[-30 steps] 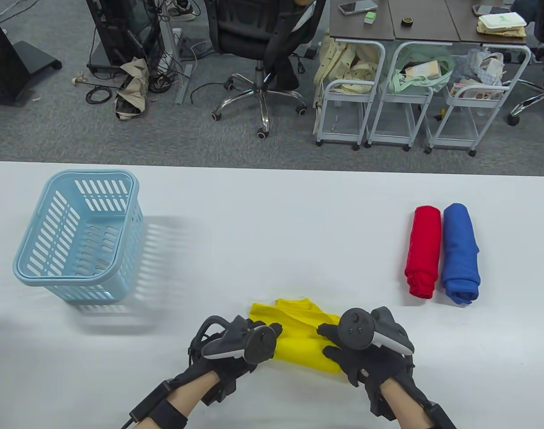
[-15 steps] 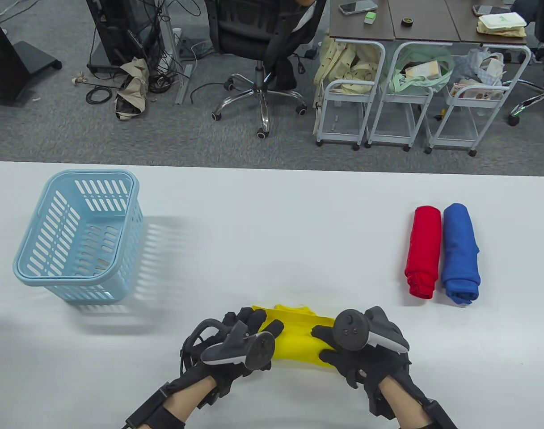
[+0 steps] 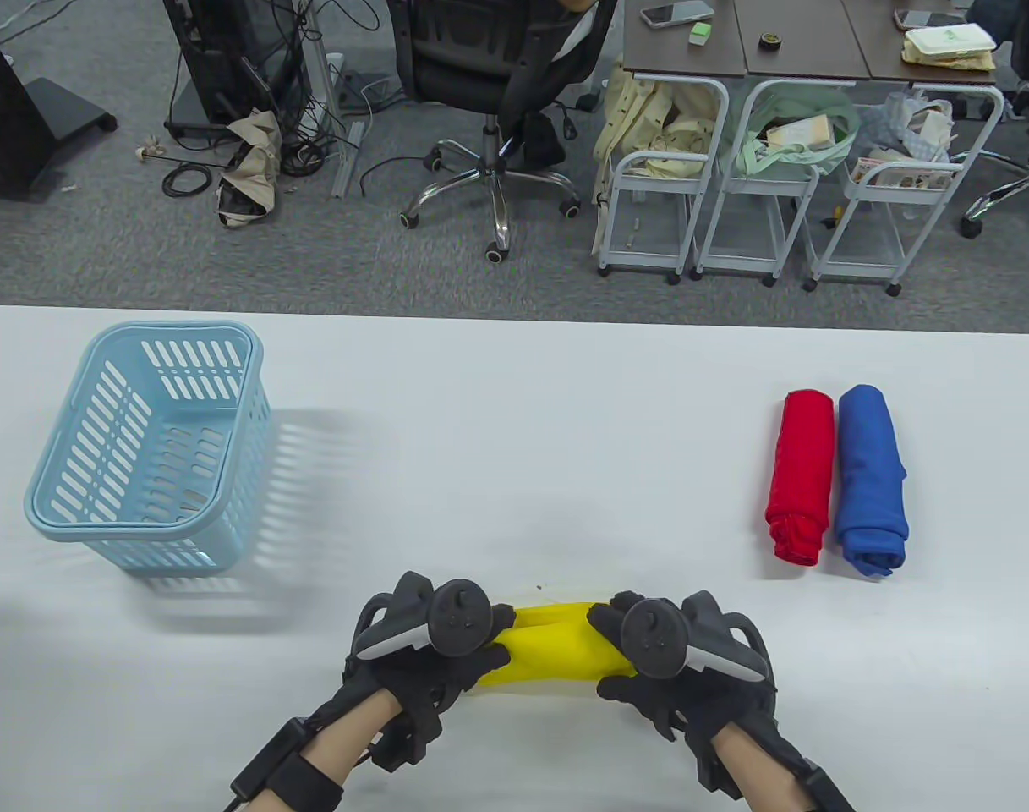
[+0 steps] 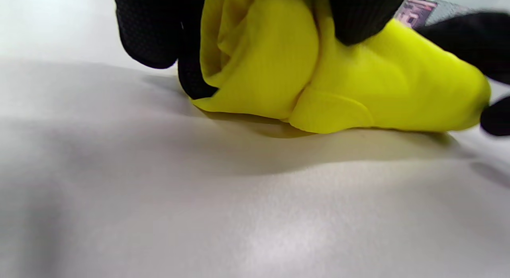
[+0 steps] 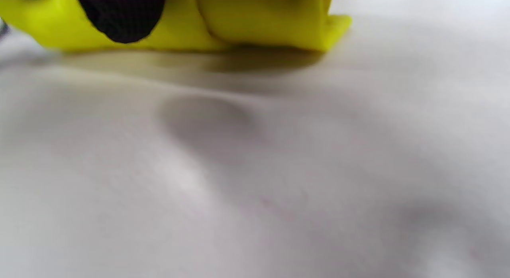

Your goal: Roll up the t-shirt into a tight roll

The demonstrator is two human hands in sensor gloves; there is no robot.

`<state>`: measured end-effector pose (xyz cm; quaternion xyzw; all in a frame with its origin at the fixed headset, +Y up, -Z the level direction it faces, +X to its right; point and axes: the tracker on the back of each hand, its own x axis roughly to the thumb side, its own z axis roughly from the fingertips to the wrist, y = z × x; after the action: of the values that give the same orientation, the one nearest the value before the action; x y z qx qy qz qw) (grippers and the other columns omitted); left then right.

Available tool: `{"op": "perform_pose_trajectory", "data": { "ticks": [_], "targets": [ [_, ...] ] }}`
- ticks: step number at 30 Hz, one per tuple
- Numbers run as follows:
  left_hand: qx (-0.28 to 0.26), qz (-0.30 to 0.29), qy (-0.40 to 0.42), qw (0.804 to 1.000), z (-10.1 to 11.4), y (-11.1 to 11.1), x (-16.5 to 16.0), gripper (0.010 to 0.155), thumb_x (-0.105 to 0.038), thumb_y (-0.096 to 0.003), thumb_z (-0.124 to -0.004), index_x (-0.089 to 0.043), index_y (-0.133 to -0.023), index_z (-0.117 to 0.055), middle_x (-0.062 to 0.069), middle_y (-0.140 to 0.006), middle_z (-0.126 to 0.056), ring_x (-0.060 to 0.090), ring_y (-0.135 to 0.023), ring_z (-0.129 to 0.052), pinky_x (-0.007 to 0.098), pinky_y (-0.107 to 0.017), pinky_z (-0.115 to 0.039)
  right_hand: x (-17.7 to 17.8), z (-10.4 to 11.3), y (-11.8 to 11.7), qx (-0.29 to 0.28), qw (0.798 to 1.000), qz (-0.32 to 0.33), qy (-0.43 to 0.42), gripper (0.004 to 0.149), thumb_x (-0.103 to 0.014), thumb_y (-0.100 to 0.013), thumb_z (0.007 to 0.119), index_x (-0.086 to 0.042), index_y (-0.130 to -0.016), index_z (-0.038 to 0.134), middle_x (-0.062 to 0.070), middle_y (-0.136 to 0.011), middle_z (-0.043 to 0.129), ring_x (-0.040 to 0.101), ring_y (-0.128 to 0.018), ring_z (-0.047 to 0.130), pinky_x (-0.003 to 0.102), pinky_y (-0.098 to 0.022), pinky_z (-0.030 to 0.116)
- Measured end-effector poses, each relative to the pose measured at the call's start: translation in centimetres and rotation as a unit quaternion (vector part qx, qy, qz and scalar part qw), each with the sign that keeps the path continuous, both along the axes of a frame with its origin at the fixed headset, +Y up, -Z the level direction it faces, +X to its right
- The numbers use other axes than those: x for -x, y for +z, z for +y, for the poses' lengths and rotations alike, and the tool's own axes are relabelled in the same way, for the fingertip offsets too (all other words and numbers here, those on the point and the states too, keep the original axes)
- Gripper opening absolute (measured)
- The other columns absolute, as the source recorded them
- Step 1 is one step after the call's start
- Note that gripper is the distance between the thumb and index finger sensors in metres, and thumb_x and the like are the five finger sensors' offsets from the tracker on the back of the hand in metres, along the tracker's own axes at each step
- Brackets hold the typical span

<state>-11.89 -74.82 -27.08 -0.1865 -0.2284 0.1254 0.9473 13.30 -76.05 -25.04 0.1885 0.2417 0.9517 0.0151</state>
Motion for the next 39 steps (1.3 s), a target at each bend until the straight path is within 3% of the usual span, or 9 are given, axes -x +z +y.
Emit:
{"op": "perform_pose_trajectory", "data": {
  "ticks": [5,11,13,16,20,23,27,35,39],
  "targets": [
    [-0.107,-0.067,-0.095,0.987,0.4,1.6,-1.6,0.071,-0.063,-0.0529,-0.053,-0.036,-0.117,-0.038,0.01,-0.123,-0.056,0.038,-0.109,-0.062,0.06,-0.076,-0.058,0.1,0.8,-0.3,0.007,1.0,-0.003,-0.03,0.074,-0.05,-0.053,0.069,-0.029,-0.112,0.03,0.01,-0.113,0.045,0.037,-0.1,0.054,0.054,-0.072,0.049],
    [-0.054,-0.131,-0.18,0.973,-2.6,2.0,-3.5,0.08,-0.062,-0.0527,-0.054,-0.032,-0.115,-0.015,0.006,-0.127,-0.034,0.038,-0.115,-0.047,0.058,-0.079,-0.054,-1.8,1.2,-0.1,0.071,0.994,-0.015,-0.087,0.073,-0.057,-0.052,0.069,-0.024,-0.112,0.044,0.01,-0.103,0.066,0.032,-0.084,0.075,0.049,-0.063,0.064],
    [-0.034,-0.123,-0.152,0.98,-2.3,1.5,-3.5,0.078,-0.059,-0.0541,-0.055,-0.029,-0.116,-0.018,0.007,-0.127,-0.035,0.039,-0.114,-0.047,0.058,-0.078,-0.055,-2.3,2.5,0.1,-0.027,0.996,-0.08,0.0,0.08,-0.062,-0.05,0.07,-0.022,-0.113,0.042,0.013,-0.11,0.057,0.038,-0.095,0.066,0.054,-0.067,0.058],
    [-0.018,-0.109,-0.133,0.985,-2.5,1.0,-3.0,0.077,-0.058,-0.0552,-0.054,-0.026,-0.116,-0.02,0.008,-0.127,-0.034,0.036,-0.115,-0.043,0.059,-0.079,-0.052,-2.0,4.2,0.6,-0.112,0.991,-0.069,0.023,0.076,-0.054,-0.053,0.071,-0.03,-0.114,0.032,0.01,-0.118,0.033,0.038,-0.107,0.046,0.057,-0.074,0.045],
    [-0.007,-0.099,-0.128,0.987,-2.7,0.5,-2.4,0.077,-0.06,-0.0548,-0.053,-0.028,-0.116,-0.019,0.009,-0.127,-0.028,0.036,-0.115,-0.038,0.06,-0.08,-0.046,0.9,1.1,1.0,-0.008,1.0,0.012,-0.019,0.077,-0.052,-0.055,0.067,-0.032,-0.114,0.021,0.008,-0.121,0.023,0.04,-0.112,0.031,0.062,-0.075,0.038],
    [-0.027,-0.093,-0.15,0.984,-2.6,0.2,-1.9,0.078,-0.063,-0.0532,-0.051,-0.031,-0.116,-0.018,0.009,-0.127,-0.03,0.036,-0.115,-0.041,0.06,-0.079,-0.049,2.0,-0.5,0.7,-0.014,0.996,0.01,0.093,0.08,-0.052,-0.055,0.051,-0.029,-0.104,-0.008,0.011,-0.117,0.008,0.039,-0.112,0.024,0.058,-0.075,0.039],
    [-0.052,-0.047,-0.155,0.986,-1.5,-0.6,-0.1,0.078,-0.063,-0.0533,-0.051,-0.029,-0.117,-0.022,0.01,-0.126,-0.037,0.036,-0.114,-0.049,0.058,-0.079,-0.052,2.0,0.3,0.1,-0.048,0.994,-0.029,0.092,0.077,-0.051,-0.056,0.055,-0.027,-0.11,0.006,0.012,-0.119,0.026,0.037,-0.112,0.041,0.057,-0.074,0.047],
    [-0.09,0.039,-0.11,0.989,1.2,-1.6,3.7,0.073,-0.06,-0.0561,-0.047,-0.028,-0.117,-0.023,0.011,-0.127,-0.034,0.038,-0.115,-0.045,0.057,-0.08,-0.051,-2.5,1.2,-5.5,-0.103,0.956,-0.206,0.184,0.079,-0.06,-0.056,0.056,-0.013,-0.113,0.029,0.016,-0.11,0.059,0.035,-0.093,0.076,0.049,-0.065,0.064],
    [-0.099,0.042,-0.121,0.987,1.3,-1.5,3.7,0.072,-0.058,-0.0567,-0.046,-0.028,-0.117,-0.022,0.011,-0.127,-0.03,0.038,-0.115,-0.042,0.057,-0.081,-0.049,-3.5,1.3,-9.3,-0.118,0.912,-0.268,0.286,0.082,-0.064,-0.054,0.052,-0.005,-0.11,0.04,0.015,-0.098,0.073,0.03,-0.077,0.088,0.045,-0.057,0.072]
  ]
}}
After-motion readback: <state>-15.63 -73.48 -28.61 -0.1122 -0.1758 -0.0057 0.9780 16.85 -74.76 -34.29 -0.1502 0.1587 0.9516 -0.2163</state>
